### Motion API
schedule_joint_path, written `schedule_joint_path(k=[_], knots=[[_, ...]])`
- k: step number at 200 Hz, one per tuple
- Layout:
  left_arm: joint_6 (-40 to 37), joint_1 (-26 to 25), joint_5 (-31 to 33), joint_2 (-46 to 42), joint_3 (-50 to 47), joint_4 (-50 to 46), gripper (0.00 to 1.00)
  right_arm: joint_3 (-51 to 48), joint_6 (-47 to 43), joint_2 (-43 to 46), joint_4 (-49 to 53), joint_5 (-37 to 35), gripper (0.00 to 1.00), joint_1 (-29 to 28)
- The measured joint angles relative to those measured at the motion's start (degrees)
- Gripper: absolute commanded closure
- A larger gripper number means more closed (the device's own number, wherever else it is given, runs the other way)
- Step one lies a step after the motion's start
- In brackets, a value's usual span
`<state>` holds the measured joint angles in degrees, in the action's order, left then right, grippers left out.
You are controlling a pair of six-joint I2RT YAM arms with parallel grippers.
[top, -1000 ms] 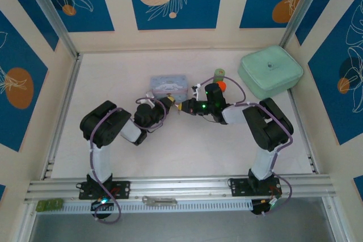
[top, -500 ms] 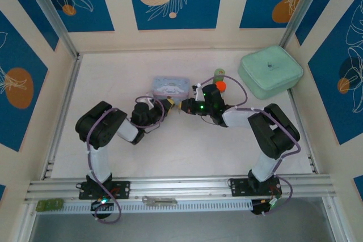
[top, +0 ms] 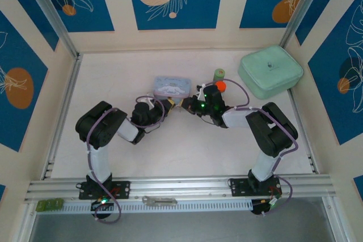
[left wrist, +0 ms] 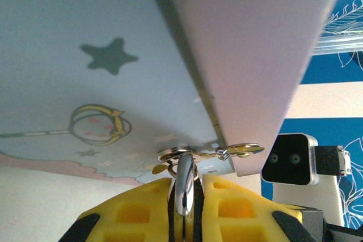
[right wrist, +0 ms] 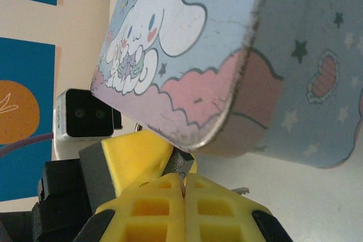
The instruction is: Unlock a padlock with a key
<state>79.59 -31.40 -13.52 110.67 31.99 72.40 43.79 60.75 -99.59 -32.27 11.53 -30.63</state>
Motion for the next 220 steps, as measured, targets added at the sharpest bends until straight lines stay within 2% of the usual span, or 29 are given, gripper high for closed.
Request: schedule_joint_path(k=[72,148,220], knots=[[0.07,-0.63,2.73,2.14,-0.24,2.6,1.0,-5.31,7.89,0.09,-5.14,-1.11,1.0,0.48],[1.2,-3.19,7.89,2.19,-0.74,3.48,1.0,-8.02,18.73,0.13,-12.68,-10.47,1.0,-3.23],[2.49,-4.11,10.69,2.19,-0.55,3.78,1.0,-8.85,21.38,0.09,-15.58,-17.81,1.0,-5.55]])
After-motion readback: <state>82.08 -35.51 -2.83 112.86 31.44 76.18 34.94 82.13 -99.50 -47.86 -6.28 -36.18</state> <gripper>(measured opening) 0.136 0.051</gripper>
